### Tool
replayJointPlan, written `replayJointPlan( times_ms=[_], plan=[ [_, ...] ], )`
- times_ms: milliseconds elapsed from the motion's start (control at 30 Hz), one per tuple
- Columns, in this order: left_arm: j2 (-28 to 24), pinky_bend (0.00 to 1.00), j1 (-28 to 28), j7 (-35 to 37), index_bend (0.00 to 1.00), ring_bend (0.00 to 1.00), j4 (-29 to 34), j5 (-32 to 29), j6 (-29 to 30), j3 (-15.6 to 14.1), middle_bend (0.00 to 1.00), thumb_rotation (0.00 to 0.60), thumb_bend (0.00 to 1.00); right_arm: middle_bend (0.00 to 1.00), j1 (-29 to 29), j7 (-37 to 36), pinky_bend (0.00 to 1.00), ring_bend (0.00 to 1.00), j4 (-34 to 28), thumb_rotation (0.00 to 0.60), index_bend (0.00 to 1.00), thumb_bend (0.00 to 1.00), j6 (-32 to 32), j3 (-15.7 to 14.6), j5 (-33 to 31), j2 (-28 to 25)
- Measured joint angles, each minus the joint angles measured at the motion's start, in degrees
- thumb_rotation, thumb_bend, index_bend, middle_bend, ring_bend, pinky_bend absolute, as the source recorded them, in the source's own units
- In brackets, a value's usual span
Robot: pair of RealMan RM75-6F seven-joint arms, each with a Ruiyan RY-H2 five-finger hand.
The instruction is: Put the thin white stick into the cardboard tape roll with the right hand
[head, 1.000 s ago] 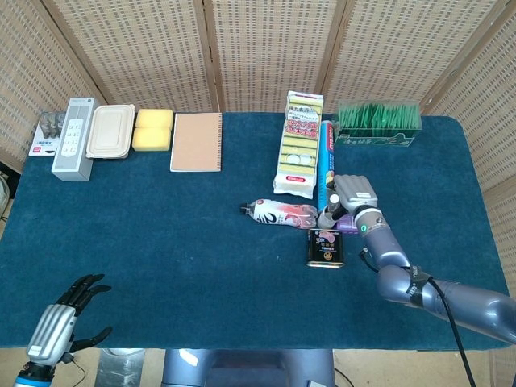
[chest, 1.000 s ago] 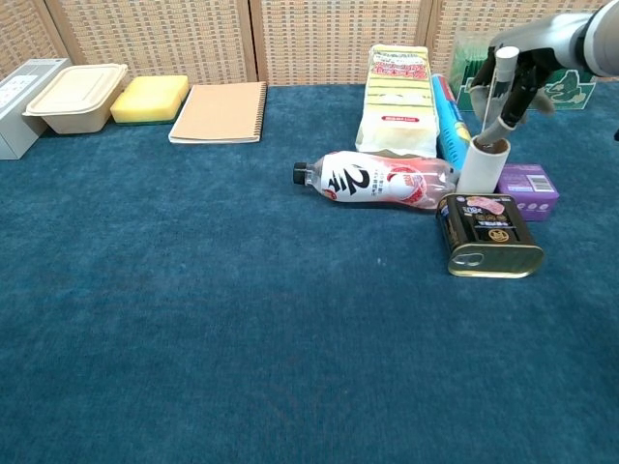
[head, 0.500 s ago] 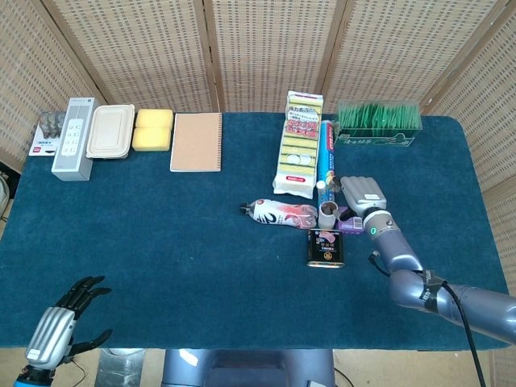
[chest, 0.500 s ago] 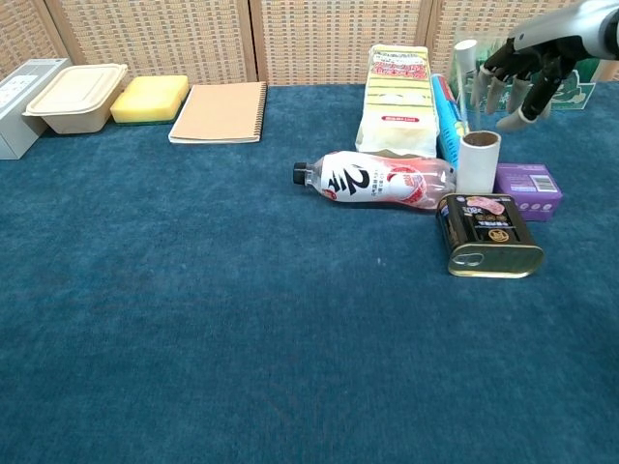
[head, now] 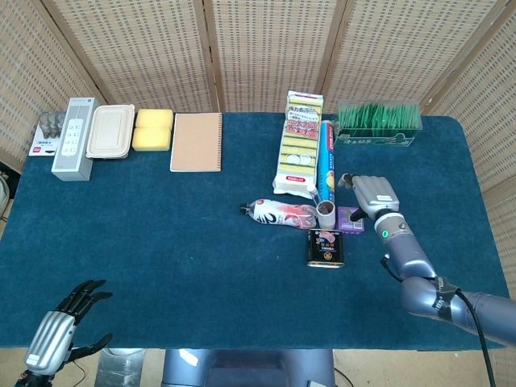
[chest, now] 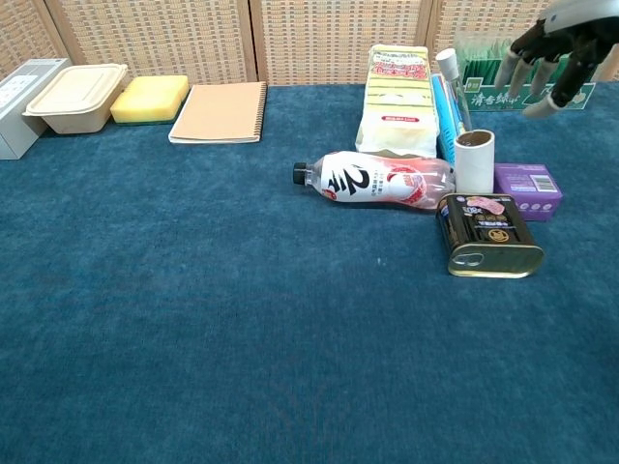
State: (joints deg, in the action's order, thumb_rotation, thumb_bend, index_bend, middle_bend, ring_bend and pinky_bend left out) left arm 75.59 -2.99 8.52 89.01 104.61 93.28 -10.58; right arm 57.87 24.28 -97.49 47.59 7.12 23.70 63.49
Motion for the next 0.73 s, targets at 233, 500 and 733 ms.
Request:
replayJointPlan(
  times_ms=[233,500,733],
  plan=[
    [0.38,0.27,-0.68,-0.03,0.24,0.1,-0.96,1.61,1.7,-0.7,0.15,0.6,0.18,0.25,-4.08,-0.62,0.34,0.25,-5.91,0.6,0.25,0.38,7.93,-0.74,6.66,-3.55],
    [0.8,0.27,-1.16,-0.13,0.24,0.1,-2.32,3.37,2.81,-1.53,0.15,0.6,0.18,0.25,-14.83,-6.13,0.32,0.24,-10.7,0.6,0.26,0.37,22.04,-3.69,26.78,-5.61],
    [0.98,0.27,-0.88,-2.5,0.24,0.1,-2.17,6.23,3.07,-2.19,0.15,0.6,0.18,0.25,-28.34,-13.28,0.31,0.23,-11.49,0.6,0.26,0.37,37.12,-9.42,49.13,-6.43]
  ],
)
